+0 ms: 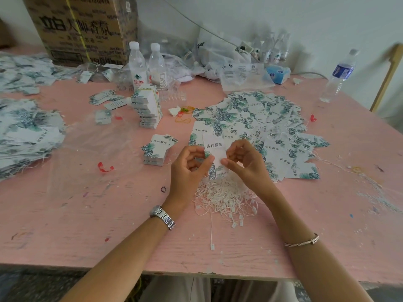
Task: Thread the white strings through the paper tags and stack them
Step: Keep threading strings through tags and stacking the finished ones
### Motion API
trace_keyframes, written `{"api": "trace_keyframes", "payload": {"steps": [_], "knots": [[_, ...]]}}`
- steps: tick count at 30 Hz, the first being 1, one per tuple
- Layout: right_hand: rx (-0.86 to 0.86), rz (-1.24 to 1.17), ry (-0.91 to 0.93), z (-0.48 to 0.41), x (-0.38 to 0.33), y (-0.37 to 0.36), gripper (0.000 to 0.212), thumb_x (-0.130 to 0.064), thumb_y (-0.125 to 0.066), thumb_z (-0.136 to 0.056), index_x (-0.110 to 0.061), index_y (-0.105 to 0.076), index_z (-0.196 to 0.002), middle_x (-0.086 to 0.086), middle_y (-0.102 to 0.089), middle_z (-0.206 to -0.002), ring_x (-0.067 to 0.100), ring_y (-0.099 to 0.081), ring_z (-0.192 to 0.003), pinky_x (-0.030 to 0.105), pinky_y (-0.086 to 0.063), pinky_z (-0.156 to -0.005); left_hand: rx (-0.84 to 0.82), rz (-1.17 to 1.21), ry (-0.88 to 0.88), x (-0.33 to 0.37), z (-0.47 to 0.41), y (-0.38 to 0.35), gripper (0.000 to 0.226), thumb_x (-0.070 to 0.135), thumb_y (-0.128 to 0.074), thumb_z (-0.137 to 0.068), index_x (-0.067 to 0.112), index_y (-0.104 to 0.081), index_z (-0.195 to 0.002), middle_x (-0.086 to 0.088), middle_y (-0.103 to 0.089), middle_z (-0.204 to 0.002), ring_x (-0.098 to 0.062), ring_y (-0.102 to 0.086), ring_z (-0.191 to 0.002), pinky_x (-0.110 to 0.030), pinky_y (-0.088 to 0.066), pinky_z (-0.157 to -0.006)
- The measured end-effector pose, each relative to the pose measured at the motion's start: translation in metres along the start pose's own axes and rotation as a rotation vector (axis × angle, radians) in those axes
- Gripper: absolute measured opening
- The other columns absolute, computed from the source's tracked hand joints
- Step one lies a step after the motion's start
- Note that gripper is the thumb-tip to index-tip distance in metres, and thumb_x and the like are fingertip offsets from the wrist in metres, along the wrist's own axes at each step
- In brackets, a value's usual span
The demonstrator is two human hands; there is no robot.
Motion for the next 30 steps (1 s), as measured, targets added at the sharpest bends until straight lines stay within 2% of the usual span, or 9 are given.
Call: {"api": "trace_keyframes", "payload": {"steps": [4,7,8,12,14,17,22,26,30], "knots": [[0.225,0.041,0.044,0.0,-0.001,0.018,0.019,0.004,-0.067,-0.089,-0.014,-0.066,-0.096,0.0,-0.067,-0.088,0.017,-0.062,-0.079,0.028,-0.053,-0.075,0.002,-0.012,-0.038,0.003,0.001,0.001,0.019,0.029,-0.076,-0.087,0.029,-0.066,-0.102,0.019,-0.07,-0.094,-0.003,-0.066,-0.081,-0.021,-0.056,-0.073],[0.565,0.347,0.044,0.003,-0.002,0.046,0.013,0.0,-0.062,-0.093,-0.007,-0.068,-0.102,0.0,-0.068,-0.091,-0.001,-0.058,-0.078,0.014,-0.048,-0.069,-0.004,-0.042,-0.029,0.003,0.0,0.001,0.013,0.03,-0.073,-0.09,0.029,-0.066,-0.101,0.019,-0.069,-0.092,-0.002,-0.063,-0.08,-0.021,-0.054,-0.072],[0.658,0.459,0.029,0.005,-0.002,0.055,0.011,-0.001,-0.061,-0.095,-0.004,-0.067,-0.103,0.004,-0.068,-0.094,-0.001,-0.056,-0.078,0.012,-0.046,-0.067,-0.013,-0.058,-0.024,0.003,0.0,0.001,0.011,0.026,-0.072,-0.091,0.029,-0.066,-0.101,0.018,-0.07,-0.091,-0.003,-0.063,-0.08,-0.023,-0.053,-0.071],[0.827,0.717,-0.12,0.008,0.006,0.084,0.015,-0.002,-0.052,-0.098,0.002,-0.064,-0.106,0.017,-0.065,-0.107,0.029,-0.058,-0.096,0.013,-0.041,-0.076,-0.054,-0.128,-0.038,0.002,0.002,-0.002,0.008,0.017,-0.07,-0.094,0.023,-0.068,-0.099,0.016,-0.069,-0.086,-0.004,-0.062,-0.077,-0.027,-0.049,-0.066],[0.854,0.929,-0.216,0.01,0.008,0.09,0.02,-0.007,-0.05,-0.098,-0.002,-0.066,-0.109,0.014,-0.067,-0.108,0.031,-0.054,-0.101,0.031,-0.037,-0.086,-0.069,-0.184,-0.071,0.005,0.004,-0.003,0.007,0.018,-0.07,-0.094,0.022,-0.068,-0.099,0.014,-0.068,-0.086,-0.004,-0.062,-0.078,-0.016,-0.046,-0.067],[0.809,1.119,-0.356,0.011,0.012,0.093,0.027,-0.017,-0.047,-0.097,-0.01,-0.066,-0.115,0.009,-0.066,-0.114,0.03,-0.048,-0.108,0.04,-0.025,-0.09,-0.123,-0.325,-0.146,0.008,0.005,-0.006,0.007,0.018,-0.069,-0.095,0.014,-0.067,-0.101,0.006,-0.065,-0.089,-0.009,-0.059,-0.078,-0.013,-0.045,-0.07],[0.627,1.213,-0.616,0.011,0.023,0.089,0.033,-0.028,-0.046,-0.096,-0.017,-0.066,-0.12,0.015,-0.043,-0.131,0.036,-0.032,-0.125,0.047,-0.025,-0.098,-0.115,-0.454,-0.23,0.012,0.005,-0.006,0.006,0.021,-0.067,-0.096,0.016,-0.066,-0.099,0.005,-0.061,-0.087,-0.012,-0.052,-0.071,-0.018,-0.045,-0.068],[0.542,1.123,-0.38,0.001,0.012,0.069,0.027,-0.03,-0.057,-0.097,-0.022,-0.07,-0.119,0.011,-0.037,-0.144,0.034,-0.023,-0.134,0.041,-0.019,-0.101,-0.109,-0.489,-0.233,0.012,0.005,-0.006,0.002,0.018,-0.066,-0.096,0.017,-0.066,-0.097,0.009,-0.057,-0.085,-0.01,-0.05,-0.071,-0.018,-0.044,-0.067],[0.215,1.036,-0.069,-0.002,0.0,0.02,0.02,-0.035,-0.064,-0.093,-0.026,-0.076,-0.106,0.004,-0.05,-0.138,0.025,-0.026,-0.13,0.033,-0.018,-0.094,-0.108,-0.505,-0.246,0.015,0.005,-0.007,0.002,0.016,-0.065,-0.097,0.015,-0.065,-0.095,0.014,-0.054,-0.082,-0.005,-0.048,-0.07,-0.017,-0.043,-0.067]]}}
Point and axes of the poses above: each hand's wrist, its own z-axis away from the middle knuckle, its own y-axis out of the back of the hand, x = y × z, the point moved 5 cm from there along -z, towards the middle knuckle
